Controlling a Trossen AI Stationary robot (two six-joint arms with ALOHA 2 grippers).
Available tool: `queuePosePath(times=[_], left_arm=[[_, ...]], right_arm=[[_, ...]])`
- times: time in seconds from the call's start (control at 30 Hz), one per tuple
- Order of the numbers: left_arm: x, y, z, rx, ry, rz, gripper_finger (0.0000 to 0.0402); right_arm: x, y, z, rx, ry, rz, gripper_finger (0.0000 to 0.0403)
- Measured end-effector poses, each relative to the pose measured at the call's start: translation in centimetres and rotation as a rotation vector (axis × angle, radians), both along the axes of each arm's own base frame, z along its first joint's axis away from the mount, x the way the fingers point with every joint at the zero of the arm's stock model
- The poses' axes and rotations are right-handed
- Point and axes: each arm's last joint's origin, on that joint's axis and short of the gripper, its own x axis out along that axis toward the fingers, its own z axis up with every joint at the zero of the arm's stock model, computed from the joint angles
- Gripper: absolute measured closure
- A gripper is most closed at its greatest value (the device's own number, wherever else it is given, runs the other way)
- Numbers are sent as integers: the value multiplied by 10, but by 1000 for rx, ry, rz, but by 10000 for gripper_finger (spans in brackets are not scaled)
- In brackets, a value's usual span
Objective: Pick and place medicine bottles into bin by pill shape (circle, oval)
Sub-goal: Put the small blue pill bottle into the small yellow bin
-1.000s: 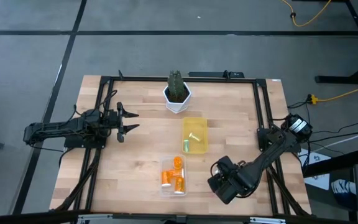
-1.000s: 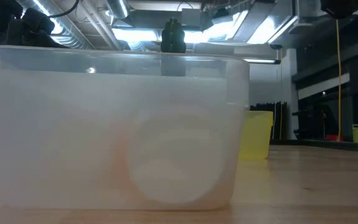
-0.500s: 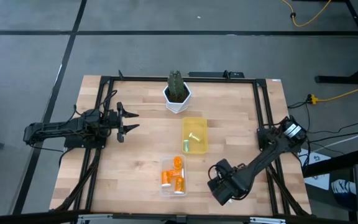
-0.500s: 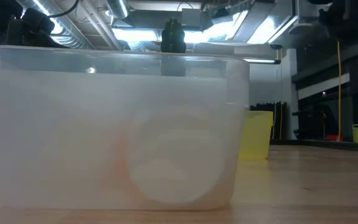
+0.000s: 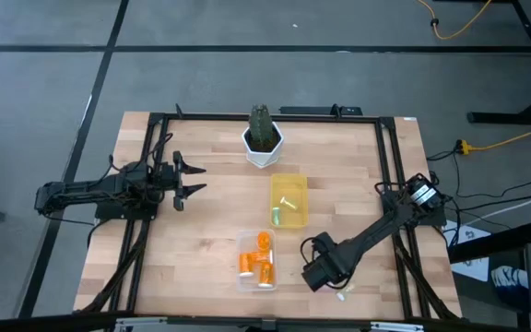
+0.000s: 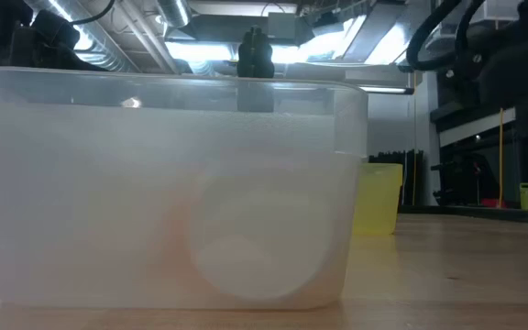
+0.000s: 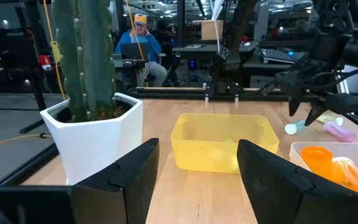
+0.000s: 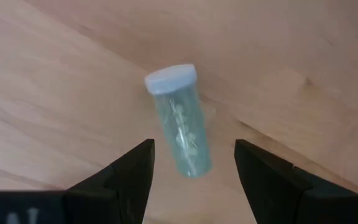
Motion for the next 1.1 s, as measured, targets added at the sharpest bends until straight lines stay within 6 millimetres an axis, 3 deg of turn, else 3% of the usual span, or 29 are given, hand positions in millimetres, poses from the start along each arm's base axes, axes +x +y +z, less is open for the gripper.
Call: queuePosePath(times=[0.23,0.53,1.1], left_arm=[[0,0,0,0,0,0,190],[0,0,0,-1,-1,0,190],[0,0,0,-2,-5,0,190]], right_arm=[[1,-2,-1,-15,-12,3,178],[-8,-17,-32,67,20,11,178],[2,-16,-26,52,-19,22,180]])
